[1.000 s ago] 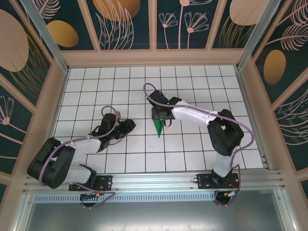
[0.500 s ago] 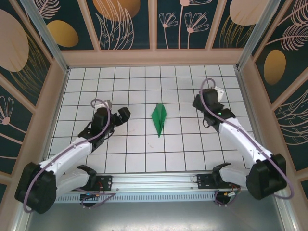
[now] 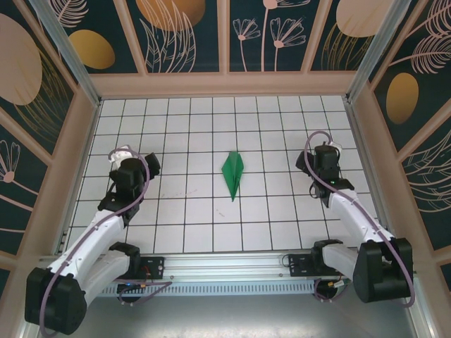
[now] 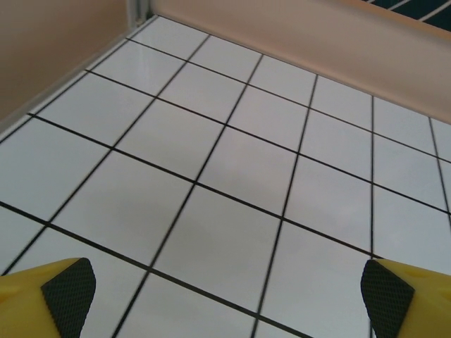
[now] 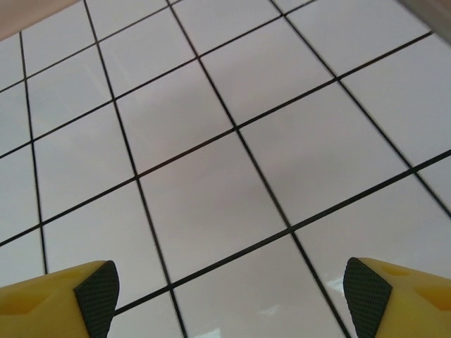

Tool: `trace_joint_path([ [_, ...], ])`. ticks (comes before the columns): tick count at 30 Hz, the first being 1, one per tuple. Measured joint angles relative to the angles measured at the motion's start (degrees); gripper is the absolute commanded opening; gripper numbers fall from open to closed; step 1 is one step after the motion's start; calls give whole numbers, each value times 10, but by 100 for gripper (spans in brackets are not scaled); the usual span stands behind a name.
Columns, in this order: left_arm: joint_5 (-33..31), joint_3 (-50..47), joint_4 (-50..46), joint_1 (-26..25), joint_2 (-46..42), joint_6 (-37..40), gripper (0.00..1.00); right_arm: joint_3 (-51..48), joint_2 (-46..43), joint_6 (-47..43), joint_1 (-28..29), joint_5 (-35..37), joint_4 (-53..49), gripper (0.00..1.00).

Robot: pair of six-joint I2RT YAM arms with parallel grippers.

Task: Fold a paper plane with a square sheet of paper (pick it up from the middle)
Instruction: Reset both arms

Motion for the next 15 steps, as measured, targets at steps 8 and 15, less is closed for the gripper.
trace_joint_path([
  [8, -40, -66, 102, 25, 46, 81, 99, -118, 54, -111, -7, 38, 246, 89],
  [15, -27, -147, 354, 35, 141, 158, 99, -152, 169, -166, -41, -22, 459, 89],
])
